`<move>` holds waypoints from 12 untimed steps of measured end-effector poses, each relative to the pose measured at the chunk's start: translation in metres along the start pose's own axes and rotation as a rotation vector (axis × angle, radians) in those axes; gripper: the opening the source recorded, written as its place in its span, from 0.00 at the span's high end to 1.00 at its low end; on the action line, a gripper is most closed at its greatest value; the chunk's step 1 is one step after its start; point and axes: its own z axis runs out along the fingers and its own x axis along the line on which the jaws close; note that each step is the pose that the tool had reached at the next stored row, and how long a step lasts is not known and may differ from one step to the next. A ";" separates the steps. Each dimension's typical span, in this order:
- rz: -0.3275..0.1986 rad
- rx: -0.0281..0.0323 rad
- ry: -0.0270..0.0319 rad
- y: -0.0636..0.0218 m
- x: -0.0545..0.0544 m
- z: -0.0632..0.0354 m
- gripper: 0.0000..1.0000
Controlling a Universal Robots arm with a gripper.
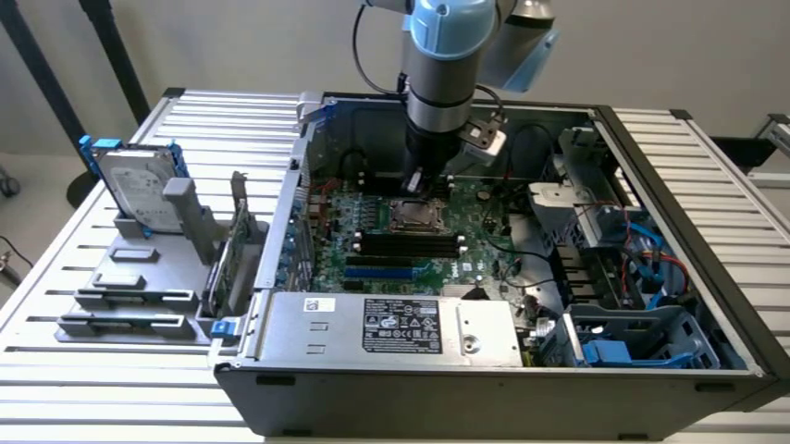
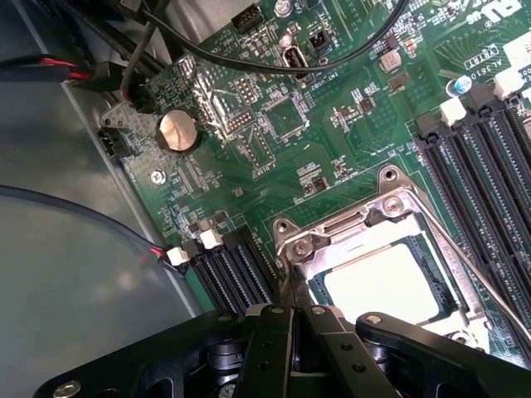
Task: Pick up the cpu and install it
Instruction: 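Install the first cpu locking lever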
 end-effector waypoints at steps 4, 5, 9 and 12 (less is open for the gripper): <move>0.000 0.0034 0.0063 0.0007 0.000 -0.0001 0.89; 0.000 0.0045 0.0085 0.0007 0.000 -0.0004 0.89; 0.001 0.0086 0.0106 0.0015 0.000 -0.0088 0.89; 0.002 0.0102 0.0108 0.0034 -0.004 -0.0174 0.89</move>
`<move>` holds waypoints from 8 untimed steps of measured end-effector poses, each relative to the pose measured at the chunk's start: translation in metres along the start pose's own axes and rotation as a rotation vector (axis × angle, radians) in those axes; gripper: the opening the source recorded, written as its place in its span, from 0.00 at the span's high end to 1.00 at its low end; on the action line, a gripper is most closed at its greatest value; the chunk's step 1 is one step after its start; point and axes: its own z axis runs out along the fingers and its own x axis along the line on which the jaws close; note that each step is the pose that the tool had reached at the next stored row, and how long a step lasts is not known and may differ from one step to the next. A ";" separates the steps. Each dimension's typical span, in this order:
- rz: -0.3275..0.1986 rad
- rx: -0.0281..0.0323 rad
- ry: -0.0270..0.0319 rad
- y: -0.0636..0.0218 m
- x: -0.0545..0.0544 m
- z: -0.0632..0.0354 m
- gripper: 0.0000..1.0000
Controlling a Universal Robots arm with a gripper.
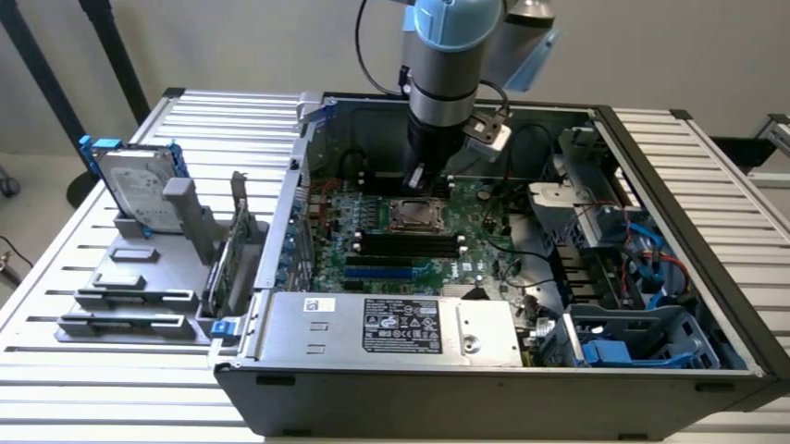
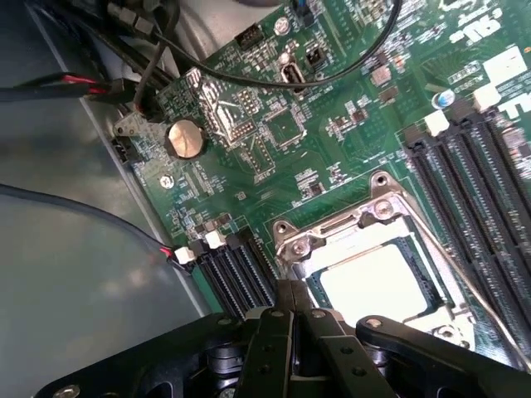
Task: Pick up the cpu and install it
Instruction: 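Install the first cpu locking lever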
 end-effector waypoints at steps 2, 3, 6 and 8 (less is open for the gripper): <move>0.000 0.0003 -0.0001 0.0016 -0.004 -0.0057 0.89; 0.000 0.0004 0.0001 0.0024 -0.007 -0.0081 0.89; 0.000 0.0005 0.0002 0.0042 -0.015 -0.0142 0.89; 0.000 0.0003 0.0002 0.0024 -0.020 -0.0175 0.89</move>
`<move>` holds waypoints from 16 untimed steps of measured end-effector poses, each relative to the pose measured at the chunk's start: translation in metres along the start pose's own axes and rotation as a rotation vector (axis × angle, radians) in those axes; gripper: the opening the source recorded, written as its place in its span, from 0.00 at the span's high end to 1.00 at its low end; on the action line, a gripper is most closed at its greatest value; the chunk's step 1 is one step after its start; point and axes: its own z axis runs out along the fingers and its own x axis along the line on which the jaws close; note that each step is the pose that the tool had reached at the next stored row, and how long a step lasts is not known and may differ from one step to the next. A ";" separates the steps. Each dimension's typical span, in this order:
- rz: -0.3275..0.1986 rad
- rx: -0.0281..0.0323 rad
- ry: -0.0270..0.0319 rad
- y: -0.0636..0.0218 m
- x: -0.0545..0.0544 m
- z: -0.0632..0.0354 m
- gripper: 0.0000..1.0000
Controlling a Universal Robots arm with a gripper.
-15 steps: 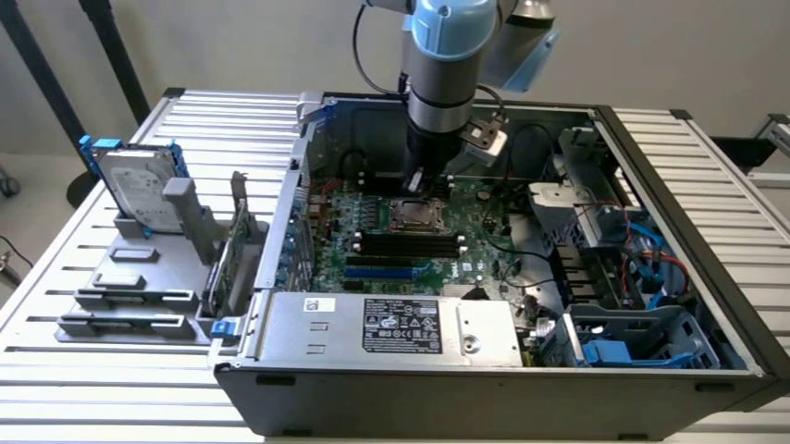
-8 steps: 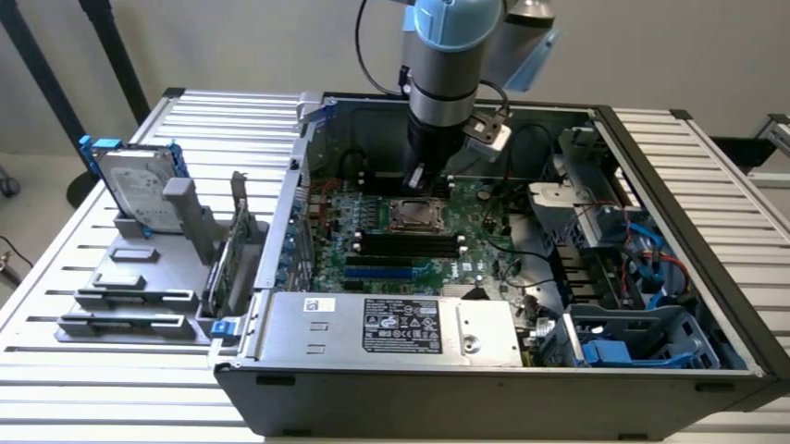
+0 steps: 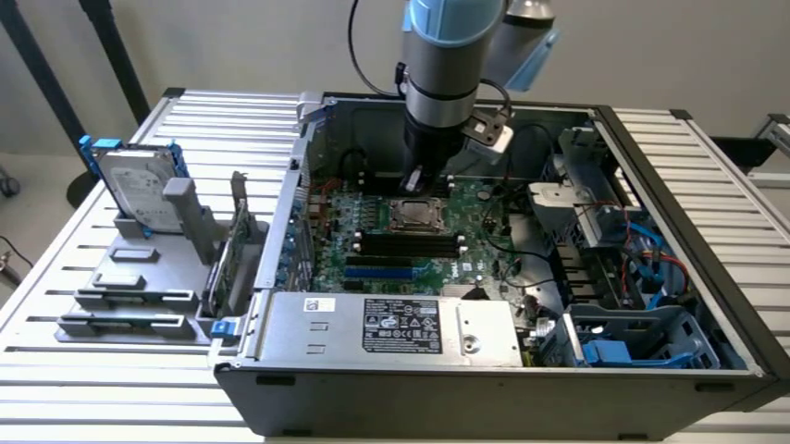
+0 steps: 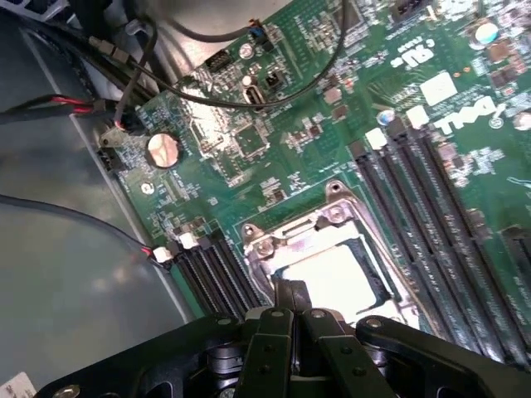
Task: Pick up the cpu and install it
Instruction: 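Install the first cpu locking lever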
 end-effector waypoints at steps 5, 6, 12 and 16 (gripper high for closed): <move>0.000 0.0001 -0.0001 -0.0107 -0.015 -0.0068 0.89; 0.000 0.0001 -0.0002 -0.0128 -0.019 -0.0083 0.89; 0.000 0.0003 0.0004 -0.0191 -0.035 -0.0191 0.89; 0.000 0.0003 0.0004 -0.0191 -0.045 -0.0291 0.89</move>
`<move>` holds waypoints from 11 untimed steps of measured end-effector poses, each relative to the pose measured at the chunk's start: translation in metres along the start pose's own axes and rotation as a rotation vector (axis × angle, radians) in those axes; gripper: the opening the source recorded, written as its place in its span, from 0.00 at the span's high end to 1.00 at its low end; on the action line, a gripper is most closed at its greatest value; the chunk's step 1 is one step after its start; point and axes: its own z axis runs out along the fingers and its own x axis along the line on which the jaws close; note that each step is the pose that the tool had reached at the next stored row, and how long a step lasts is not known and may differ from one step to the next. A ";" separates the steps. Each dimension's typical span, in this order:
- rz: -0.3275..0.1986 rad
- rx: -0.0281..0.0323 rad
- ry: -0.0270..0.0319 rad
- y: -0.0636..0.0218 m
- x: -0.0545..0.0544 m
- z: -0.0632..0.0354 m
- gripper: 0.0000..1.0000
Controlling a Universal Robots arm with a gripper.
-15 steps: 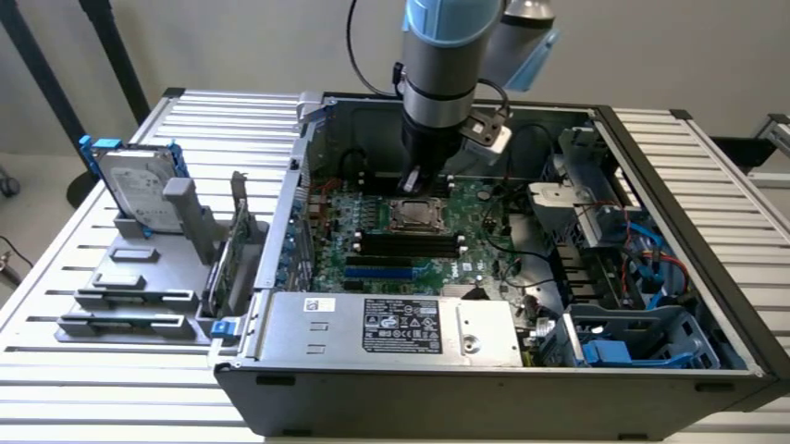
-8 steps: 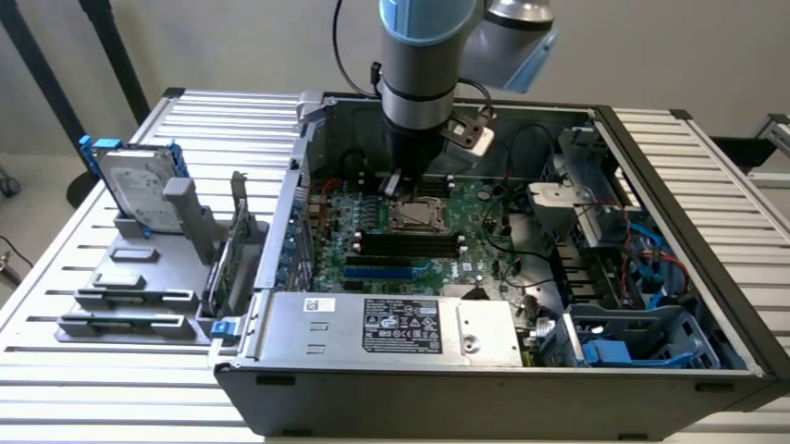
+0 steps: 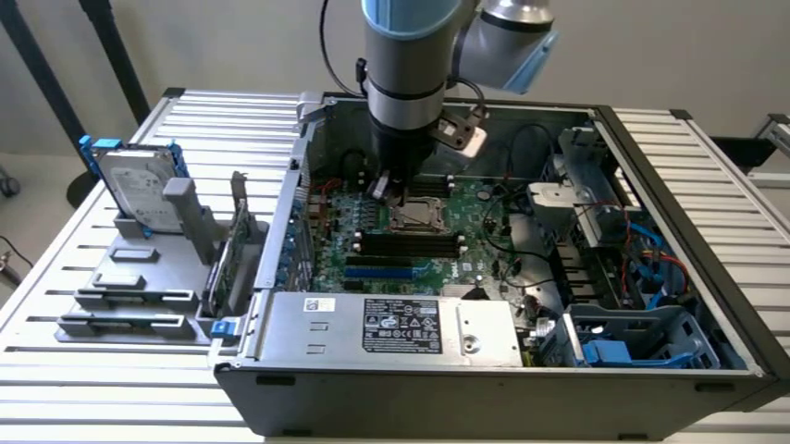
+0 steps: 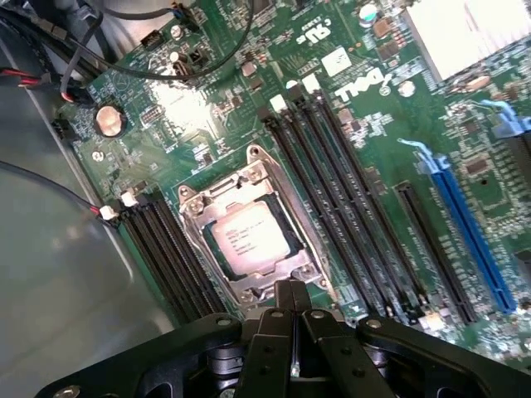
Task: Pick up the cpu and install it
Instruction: 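Install the first cpu locking lever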
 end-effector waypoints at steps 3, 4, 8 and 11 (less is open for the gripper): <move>0.000 0.0001 -0.0001 0.0010 -0.006 -0.0080 0.89; 0.000 0.0001 -0.0001 0.0015 -0.008 -0.0108 0.89; 0.001 0.0008 -0.0001 0.0054 -0.017 -0.0171 0.89; 0.001 0.0007 0.0001 0.0060 -0.018 -0.0163 0.89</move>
